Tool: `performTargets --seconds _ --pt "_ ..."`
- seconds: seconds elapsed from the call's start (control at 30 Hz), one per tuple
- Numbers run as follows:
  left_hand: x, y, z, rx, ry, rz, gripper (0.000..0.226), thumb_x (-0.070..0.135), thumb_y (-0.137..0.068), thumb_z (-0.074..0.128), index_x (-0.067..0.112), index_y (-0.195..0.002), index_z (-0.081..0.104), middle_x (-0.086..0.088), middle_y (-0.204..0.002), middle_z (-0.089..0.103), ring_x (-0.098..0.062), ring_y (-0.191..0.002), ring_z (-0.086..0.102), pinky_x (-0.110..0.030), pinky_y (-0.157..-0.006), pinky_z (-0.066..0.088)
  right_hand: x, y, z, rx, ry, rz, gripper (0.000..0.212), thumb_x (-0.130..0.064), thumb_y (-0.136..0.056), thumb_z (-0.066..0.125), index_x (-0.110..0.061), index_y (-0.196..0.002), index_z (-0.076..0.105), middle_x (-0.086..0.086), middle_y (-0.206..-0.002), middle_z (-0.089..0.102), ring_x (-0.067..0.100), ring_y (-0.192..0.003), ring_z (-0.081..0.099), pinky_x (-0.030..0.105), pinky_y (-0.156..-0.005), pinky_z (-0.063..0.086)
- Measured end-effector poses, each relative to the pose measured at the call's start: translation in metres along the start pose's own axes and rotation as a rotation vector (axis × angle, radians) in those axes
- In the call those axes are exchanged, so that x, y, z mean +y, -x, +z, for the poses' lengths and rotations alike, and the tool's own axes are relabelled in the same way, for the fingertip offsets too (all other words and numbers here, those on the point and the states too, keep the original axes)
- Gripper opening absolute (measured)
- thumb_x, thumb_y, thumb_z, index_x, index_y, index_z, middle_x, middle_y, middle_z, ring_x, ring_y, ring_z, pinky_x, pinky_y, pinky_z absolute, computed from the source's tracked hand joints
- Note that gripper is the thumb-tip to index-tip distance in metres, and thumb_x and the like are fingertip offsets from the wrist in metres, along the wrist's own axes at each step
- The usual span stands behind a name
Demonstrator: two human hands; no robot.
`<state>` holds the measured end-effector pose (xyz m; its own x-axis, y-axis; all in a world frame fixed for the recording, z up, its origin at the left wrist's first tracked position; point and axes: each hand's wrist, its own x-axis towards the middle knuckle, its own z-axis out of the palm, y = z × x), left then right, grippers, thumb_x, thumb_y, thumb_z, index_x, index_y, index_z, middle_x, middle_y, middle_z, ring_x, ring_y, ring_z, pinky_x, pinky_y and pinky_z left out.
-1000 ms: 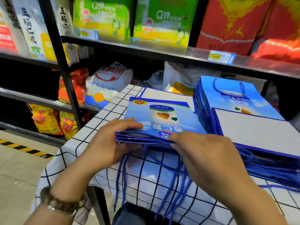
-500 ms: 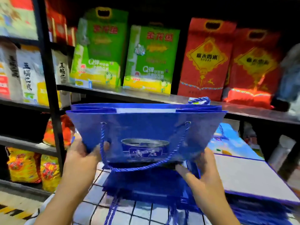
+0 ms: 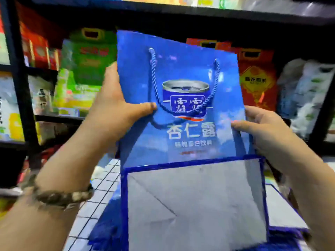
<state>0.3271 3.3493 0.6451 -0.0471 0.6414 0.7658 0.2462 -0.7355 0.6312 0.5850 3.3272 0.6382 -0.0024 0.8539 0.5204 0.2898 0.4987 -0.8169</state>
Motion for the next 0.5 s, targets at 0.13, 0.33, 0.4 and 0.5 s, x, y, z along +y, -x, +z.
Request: performTargets --seconds 0.13,0.33,0.4,0.5 --pt "-0.035 -0.023 0.079 -0.015 0.070 -0.213 0.065 0.003 -0.062 0.079 0.014 -0.117 0.045 0.003 -0.107 0.060 -0.011 -0.092 0.059 -0.029 -0.079 0.049 0.030 -0.021 -0.053 -0.086 0.096 0.206 0.024 0.007 -0.080 0.057 -0.010 -0.094 0.066 -0.003 -0.070 0.072 0.006 -0.051 0.063 0.013 -0.042 0.044" --pt "-0.145 -0.015 0.194 -0.286 -0.114 -0.465 0.064 0.025 -0.053 0.084 0.005 -0.109 0.059 -0.009 -0.110 0.066 -0.021 -0.104 0.062 -0.027 -0.076 0.047 0.145 -0.045 -0.099 0.004 0.498 0.569 0.021 -0.003 -0.071 0.076 0.004 -0.068 0.056 0.007 -0.055 0.052 0.015 -0.050 0.045 0.018 -0.044 0.032" --pt "-0.168 -0.002 0.215 -0.297 -0.251 -0.537 0.065 0.030 -0.062 0.083 0.004 -0.111 0.050 -0.013 -0.115 0.062 -0.028 -0.107 0.059 -0.029 -0.075 0.043 0.177 -0.047 -0.100 -0.021 0.692 0.601 0.043 -0.011 -0.071 0.078 -0.007 -0.052 0.039 0.003 -0.052 0.036 0.012 -0.048 0.030 0.015 -0.037 0.020" --pt "-0.179 0.016 0.229 -0.400 -0.541 -0.509 0.072 0.047 -0.069 0.074 0.008 -0.118 0.039 -0.013 -0.118 0.061 -0.031 -0.107 0.058 -0.034 -0.075 0.044 0.208 -0.044 -0.096 -0.100 0.917 0.627 0.045 -0.022 -0.074 0.075 -0.011 -0.052 0.038 0.003 -0.055 0.037 0.013 -0.051 0.033 0.022 -0.043 0.022"
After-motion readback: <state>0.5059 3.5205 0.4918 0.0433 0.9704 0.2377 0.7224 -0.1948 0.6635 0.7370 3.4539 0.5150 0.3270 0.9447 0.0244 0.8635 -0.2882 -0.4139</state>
